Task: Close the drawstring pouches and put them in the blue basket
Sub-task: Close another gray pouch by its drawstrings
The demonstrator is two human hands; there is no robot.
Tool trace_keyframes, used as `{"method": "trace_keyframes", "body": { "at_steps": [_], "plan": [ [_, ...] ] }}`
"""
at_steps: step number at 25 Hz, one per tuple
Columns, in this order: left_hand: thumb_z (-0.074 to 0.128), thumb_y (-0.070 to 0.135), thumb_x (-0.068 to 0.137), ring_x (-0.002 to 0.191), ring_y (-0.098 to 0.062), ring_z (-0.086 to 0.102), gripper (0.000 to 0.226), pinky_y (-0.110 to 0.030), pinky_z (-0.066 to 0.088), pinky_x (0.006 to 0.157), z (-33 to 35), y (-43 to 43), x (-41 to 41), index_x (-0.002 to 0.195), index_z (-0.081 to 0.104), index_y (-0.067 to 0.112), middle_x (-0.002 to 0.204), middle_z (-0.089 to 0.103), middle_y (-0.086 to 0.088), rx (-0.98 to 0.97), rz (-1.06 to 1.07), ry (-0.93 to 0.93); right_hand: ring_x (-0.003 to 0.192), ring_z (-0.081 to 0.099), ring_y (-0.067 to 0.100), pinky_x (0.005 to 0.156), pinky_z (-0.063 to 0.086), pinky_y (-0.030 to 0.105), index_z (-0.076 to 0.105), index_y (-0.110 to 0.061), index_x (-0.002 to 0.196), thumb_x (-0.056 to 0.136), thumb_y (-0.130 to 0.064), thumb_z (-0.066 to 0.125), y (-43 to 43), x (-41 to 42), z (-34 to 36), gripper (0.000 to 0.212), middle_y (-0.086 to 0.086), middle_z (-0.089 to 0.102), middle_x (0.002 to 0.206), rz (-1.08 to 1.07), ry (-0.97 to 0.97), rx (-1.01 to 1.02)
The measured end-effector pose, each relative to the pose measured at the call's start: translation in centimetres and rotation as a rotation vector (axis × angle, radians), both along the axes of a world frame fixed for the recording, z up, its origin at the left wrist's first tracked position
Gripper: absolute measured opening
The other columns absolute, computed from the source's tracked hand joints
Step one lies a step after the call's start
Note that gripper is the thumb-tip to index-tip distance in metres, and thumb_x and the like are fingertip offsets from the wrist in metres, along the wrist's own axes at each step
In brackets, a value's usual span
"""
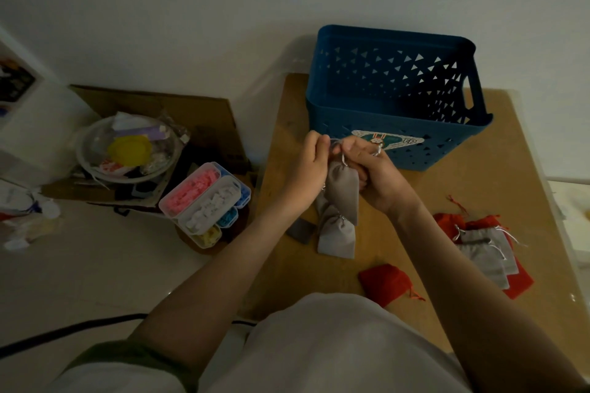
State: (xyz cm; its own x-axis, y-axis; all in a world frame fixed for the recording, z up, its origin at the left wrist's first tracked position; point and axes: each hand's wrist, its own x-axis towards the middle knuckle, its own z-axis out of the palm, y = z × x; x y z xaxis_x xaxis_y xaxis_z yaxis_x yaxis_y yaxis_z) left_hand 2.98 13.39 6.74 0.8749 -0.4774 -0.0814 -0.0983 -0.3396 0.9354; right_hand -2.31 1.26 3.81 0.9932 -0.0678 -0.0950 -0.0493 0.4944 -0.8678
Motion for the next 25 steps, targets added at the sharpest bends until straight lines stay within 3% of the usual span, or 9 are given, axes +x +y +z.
{"method": "trace_keyframes", "body": {
  "at_steps": [3, 7, 9, 12, 15, 18, 20, 22, 25],
  "plan": [
    [0.037, 0.021, 0.102, 0.063, -0.001, 0.046, 0.017, -0.006, 0.038, 0.055, -0.2, 0.0, -0.1, 0.099, 0.049, 0.009, 0.073, 0.047, 0.009, 0.087, 0.036, -0.101, 0.068, 0.06, 0.016, 0.063, 0.05, 0.025, 0.064, -0.01, 0.08, 0.093, -0.012, 0.053, 0.9, 0.2, 0.3, 0.017, 0.008, 0.063, 0.075, -0.131, 0.07, -0.109],
    [0.032, 0.024, 0.104, 0.056, -0.002, 0.042, 0.024, -0.004, 0.036, 0.054, 0.1, -0.1, -0.4, 0.093, 0.051, 0.014, 0.066, 0.044, 0.008, 0.236, 0.02, -0.186, 0.062, 0.06, 0.009, 0.06, 0.047, 0.02, 0.059, -0.009, 0.082, 0.093, -0.01, 0.059, 1.4, 0.6, 0.4, 0.011, -0.001, 0.064, 0.065, -0.334, 0.128, -0.373],
    [0.03, 0.025, 0.104, 0.056, -0.003, 0.041, 0.027, -0.006, 0.035, 0.051, 0.4, -0.2, -0.6, 0.088, 0.049, 0.014, 0.065, 0.045, 0.005, 0.255, -0.022, -0.134, 0.066, 0.057, 0.012, 0.062, 0.046, 0.022, 0.06, -0.01, 0.082, 0.091, -0.012, 0.062, 1.2, 0.6, 0.1, 0.009, 0.004, 0.061, 0.069, -0.364, 0.115, -0.427],
    [0.031, 0.027, 0.104, 0.065, -0.006, 0.047, 0.033, -0.012, 0.034, 0.053, 0.2, 0.0, -0.2, 0.087, 0.055, 0.01, 0.072, 0.052, 0.0, 0.162, -0.147, 0.027, 0.068, 0.056, 0.016, 0.064, 0.047, 0.024, 0.059, -0.008, 0.086, 0.091, -0.009, 0.061, 0.9, 0.2, 0.0, 0.005, 0.01, 0.058, 0.072, -0.345, 0.077, -0.395],
    [0.035, 0.023, 0.103, 0.072, -0.01, 0.051, 0.033, -0.011, 0.035, 0.058, 0.1, 0.6, 0.4, 0.082, 0.056, 0.011, 0.079, 0.055, -0.004, 0.176, -0.256, 0.018, 0.065, 0.062, 0.013, 0.061, 0.05, 0.022, 0.061, -0.008, 0.095, 0.092, -0.007, 0.057, 0.4, 0.0, 0.2, 0.005, 0.01, 0.063, 0.073, -0.241, 0.081, -0.328],
    [0.041, 0.022, 0.101, 0.093, -0.024, 0.058, 0.031, -0.03, 0.044, 0.081, -0.2, 1.1, 1.1, 0.1, 0.064, 0.001, 0.1, 0.062, -0.016, 0.219, -0.364, -0.003, 0.058, 0.06, 0.005, 0.054, 0.046, 0.015, 0.064, -0.003, 0.091, 0.093, -0.005, 0.054, -0.2, -0.1, 0.3, 0.01, 0.0, 0.066, 0.065, -0.109, 0.09, -0.329],
    [0.048, 0.02, 0.099, 0.089, -0.023, 0.059, 0.026, -0.036, 0.044, 0.079, -0.3, 1.3, 1.3, 0.095, 0.068, 0.003, 0.095, 0.065, -0.017, 0.23, -0.448, 0.051, 0.062, 0.059, 0.011, 0.058, 0.048, 0.02, 0.066, -0.007, 0.08, 0.088, -0.01, 0.061, -0.3, 0.0, 0.2, 0.01, 0.005, 0.064, 0.067, -0.073, 0.069, -0.299],
    [0.052, 0.019, 0.096, 0.076, -0.017, 0.054, 0.025, -0.032, 0.039, 0.071, -0.3, 1.4, 1.1, 0.082, 0.067, 0.006, 0.077, 0.061, -0.011, 0.236, -0.45, 0.117, 0.069, 0.059, 0.02, 0.065, 0.049, 0.027, 0.066, -0.01, 0.076, 0.082, -0.016, 0.067, -0.3, 0.0, 0.0, 0.009, 0.016, 0.061, 0.076, -0.063, 0.071, -0.283],
    [0.051, 0.021, 0.097, 0.076, -0.014, 0.051, 0.031, -0.027, 0.038, 0.069, 0.0, 1.4, 0.4, 0.089, 0.065, -0.006, 0.079, 0.056, -0.01, 0.173, -0.4, 0.24, 0.07, 0.059, 0.018, 0.067, 0.05, 0.027, 0.061, -0.006, 0.077, 0.082, -0.016, 0.067, -0.3, 0.0, 0.3, 0.012, 0.017, 0.06, 0.079, -0.071, 0.074, -0.346]
  ]
}}
